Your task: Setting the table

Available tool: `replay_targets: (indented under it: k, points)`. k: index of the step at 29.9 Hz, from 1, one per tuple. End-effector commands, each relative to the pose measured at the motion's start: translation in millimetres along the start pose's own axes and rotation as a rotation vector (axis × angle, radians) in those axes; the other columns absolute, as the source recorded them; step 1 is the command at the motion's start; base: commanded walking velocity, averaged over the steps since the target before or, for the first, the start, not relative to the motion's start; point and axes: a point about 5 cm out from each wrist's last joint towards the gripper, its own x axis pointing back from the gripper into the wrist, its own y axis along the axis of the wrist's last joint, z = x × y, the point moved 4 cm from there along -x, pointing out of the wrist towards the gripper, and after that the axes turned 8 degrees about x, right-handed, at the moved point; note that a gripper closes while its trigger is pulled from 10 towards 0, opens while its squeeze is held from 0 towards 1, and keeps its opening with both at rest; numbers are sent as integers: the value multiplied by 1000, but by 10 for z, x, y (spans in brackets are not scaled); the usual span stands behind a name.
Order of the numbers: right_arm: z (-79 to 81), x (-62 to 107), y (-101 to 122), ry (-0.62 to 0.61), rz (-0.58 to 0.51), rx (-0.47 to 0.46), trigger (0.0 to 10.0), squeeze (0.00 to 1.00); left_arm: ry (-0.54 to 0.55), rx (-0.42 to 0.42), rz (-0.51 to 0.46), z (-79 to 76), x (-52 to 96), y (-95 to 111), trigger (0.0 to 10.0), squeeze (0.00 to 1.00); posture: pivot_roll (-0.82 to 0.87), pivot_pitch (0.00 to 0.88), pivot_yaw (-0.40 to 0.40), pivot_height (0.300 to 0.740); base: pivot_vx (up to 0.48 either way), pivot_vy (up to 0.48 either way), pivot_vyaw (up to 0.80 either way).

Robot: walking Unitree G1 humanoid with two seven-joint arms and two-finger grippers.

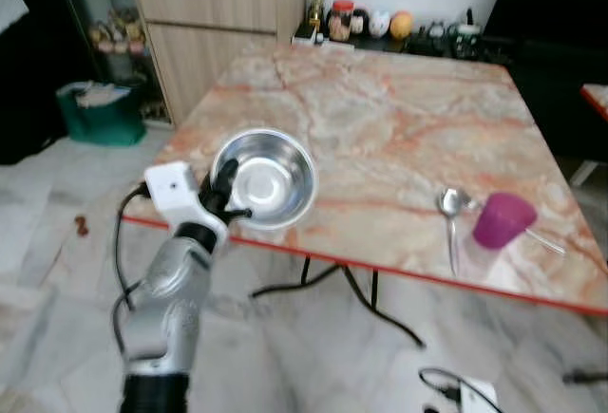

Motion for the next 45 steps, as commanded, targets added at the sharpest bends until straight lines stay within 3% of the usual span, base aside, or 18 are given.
replay_targets:
  k: [1,45]
  points:
    - [31,-7,25,4,-9,-14,10000,0,-6,-24,-38,1,-22,115,10000,0,118,0,-72,740,0,-428,0]
    - [36,-12,48,6,-14,-12,10000,0,-32,-16,-93,-94,-87,289,10000,0,112,0,-69,740,0,-307,0]
